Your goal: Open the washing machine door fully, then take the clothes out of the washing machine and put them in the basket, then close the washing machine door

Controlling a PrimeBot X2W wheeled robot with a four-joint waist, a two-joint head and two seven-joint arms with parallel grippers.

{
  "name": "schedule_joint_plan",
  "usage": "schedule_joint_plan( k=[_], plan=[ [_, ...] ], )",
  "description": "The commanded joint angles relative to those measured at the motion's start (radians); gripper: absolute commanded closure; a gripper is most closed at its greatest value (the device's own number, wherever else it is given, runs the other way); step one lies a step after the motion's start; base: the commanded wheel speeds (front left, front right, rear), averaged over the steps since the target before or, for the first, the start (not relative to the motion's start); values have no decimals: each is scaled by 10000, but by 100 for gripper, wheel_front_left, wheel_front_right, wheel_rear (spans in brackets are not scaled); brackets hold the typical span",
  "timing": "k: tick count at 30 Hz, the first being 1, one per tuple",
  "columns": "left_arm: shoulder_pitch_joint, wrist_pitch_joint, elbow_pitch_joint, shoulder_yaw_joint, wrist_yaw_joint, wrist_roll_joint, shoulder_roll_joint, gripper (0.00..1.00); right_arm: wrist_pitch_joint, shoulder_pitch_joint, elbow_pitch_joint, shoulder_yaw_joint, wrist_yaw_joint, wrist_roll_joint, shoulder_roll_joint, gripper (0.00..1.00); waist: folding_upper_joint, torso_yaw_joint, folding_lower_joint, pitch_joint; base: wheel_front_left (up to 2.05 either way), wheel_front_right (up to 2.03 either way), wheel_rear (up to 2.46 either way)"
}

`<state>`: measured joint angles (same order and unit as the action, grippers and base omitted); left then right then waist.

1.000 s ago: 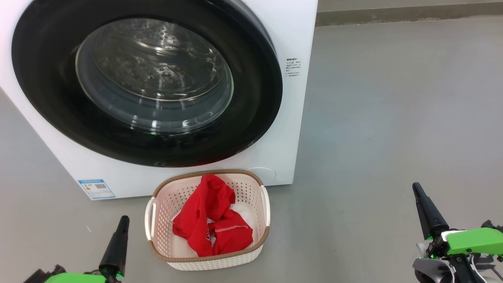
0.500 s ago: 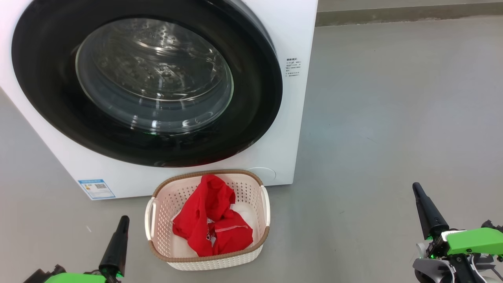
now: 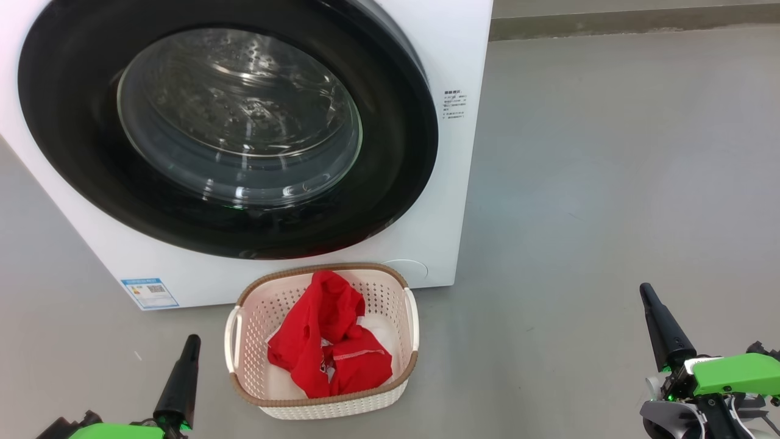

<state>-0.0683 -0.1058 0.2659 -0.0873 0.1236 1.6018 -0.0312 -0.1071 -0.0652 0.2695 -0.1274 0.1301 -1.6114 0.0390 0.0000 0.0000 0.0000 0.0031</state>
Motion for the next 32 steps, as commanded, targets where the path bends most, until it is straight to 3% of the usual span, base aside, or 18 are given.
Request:
schedule_joint_plan(
  k=[1, 32],
  plan=[
    [-397, -73, -208, -263, 71, 70, -191, 100, -61, -427, -248, 136, 6, 28, 120, 100, 0, 0, 0, 0, 0, 0, 0],
    [-397, -73, -208, -263, 71, 70, -191, 100, -65, -427, -247, 131, 6, 32, 117, 100, 0, 0, 0, 0, 0, 0, 0]
  ],
)
